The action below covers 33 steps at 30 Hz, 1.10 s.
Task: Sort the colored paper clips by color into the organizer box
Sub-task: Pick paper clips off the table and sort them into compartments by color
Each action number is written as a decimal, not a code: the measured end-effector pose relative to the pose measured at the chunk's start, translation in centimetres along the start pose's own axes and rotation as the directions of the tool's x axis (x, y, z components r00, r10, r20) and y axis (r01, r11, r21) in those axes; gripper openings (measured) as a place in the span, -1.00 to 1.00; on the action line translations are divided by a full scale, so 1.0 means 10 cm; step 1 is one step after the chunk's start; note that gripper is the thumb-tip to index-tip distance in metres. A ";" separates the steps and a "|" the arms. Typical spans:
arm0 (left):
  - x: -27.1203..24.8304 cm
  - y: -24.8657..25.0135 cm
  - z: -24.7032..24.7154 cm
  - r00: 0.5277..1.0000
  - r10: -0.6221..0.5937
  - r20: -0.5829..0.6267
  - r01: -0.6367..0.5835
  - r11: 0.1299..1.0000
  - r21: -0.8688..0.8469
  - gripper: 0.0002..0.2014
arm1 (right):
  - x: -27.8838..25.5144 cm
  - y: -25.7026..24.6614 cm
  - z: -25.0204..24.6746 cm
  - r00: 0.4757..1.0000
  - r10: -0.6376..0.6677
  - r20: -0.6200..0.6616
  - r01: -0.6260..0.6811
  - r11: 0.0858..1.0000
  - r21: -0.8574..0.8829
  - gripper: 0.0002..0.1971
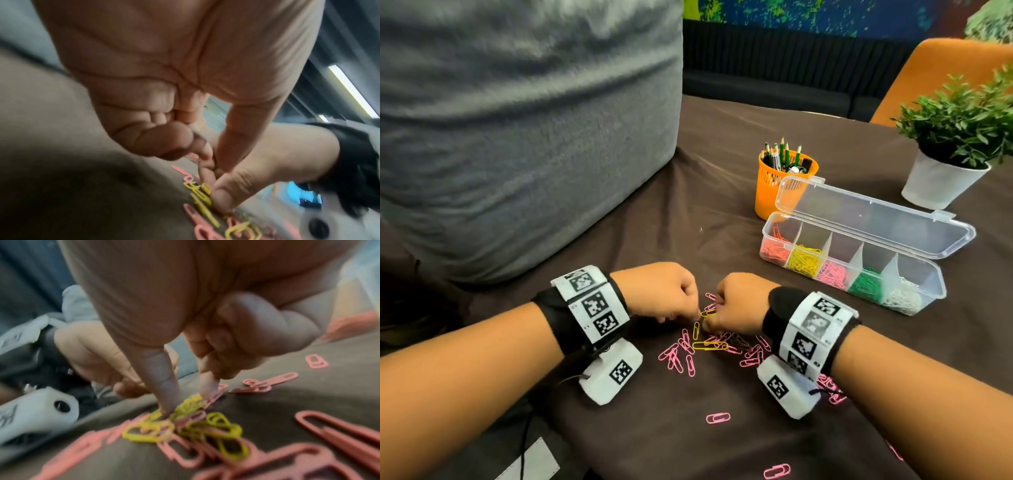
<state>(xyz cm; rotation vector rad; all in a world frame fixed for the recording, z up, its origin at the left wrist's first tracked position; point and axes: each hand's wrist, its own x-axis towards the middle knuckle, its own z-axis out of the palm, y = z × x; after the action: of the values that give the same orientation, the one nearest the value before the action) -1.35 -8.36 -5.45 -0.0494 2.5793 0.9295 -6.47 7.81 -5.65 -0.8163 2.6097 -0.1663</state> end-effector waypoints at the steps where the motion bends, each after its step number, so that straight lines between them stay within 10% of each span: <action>1: 0.00 0.02 0.02 0.998 0.056 -0.005 -0.054 0.983 0.178 -0.83 | 0.00 -0.02 0.03 1.000 0.003 -0.009 -0.003 0.999 -0.047 -0.67; 6: -0.02 0.11 0.08 0.988 0.151 -0.021 -0.120 0.856 0.503 -0.77 | 0.00 0.03 0.02 0.998 0.056 0.009 -0.056 0.998 0.020 -0.86; 10: 0.05 0.07 0.05 0.989 0.148 0.003 -0.133 0.873 0.469 -0.79 | -0.10 0.28 -0.07 0.998 0.056 -0.020 -0.043 0.914 0.404 -0.88; 14: 0.14 0.03 -0.01 0.995 0.079 0.059 -0.085 0.990 0.115 -0.80 | -0.18 0.65 -0.25 0.993 0.096 0.064 -0.077 0.142 0.987 -0.78; 16: 0.20 0.12 -0.03 0.995 -0.012 0.100 0.052 0.914 -0.402 -0.82 | -0.17 0.87 -0.43 0.978 0.207 -0.024 0.018 0.030 0.999 -0.77; 19: 0.40 0.39 -0.09 0.981 -0.052 0.189 0.188 0.533 -0.825 -0.83 | -0.04 1.17 -0.70 0.896 0.378 -0.233 0.175 0.182 0.968 -0.80; 23: 0.83 0.90 -0.14 0.992 -0.056 0.114 0.126 0.313 -0.941 -0.84 | 0.21 1.38 -0.88 0.813 0.367 -0.453 0.047 0.733 0.679 -0.75; 25: 1.03 1.17 -0.10 0.997 -0.054 0.053 0.063 0.220 -0.973 -0.89 | 0.30 1.44 -0.87 0.856 0.322 -0.405 -0.070 0.848 0.526 -0.75; 33: 1.42 1.63 0.04 0.996 0.073 0.043 0.011 0.387 -0.922 -0.78 | 0.25 1.65 -0.86 0.846 0.398 -0.355 0.078 0.567 0.820 -0.73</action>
<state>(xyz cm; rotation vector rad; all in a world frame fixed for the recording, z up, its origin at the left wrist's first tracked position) -17.01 5.97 -1.25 -0.2669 1.6234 2.2302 -20.39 19.92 -2.43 -0.1573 2.5433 -1.6092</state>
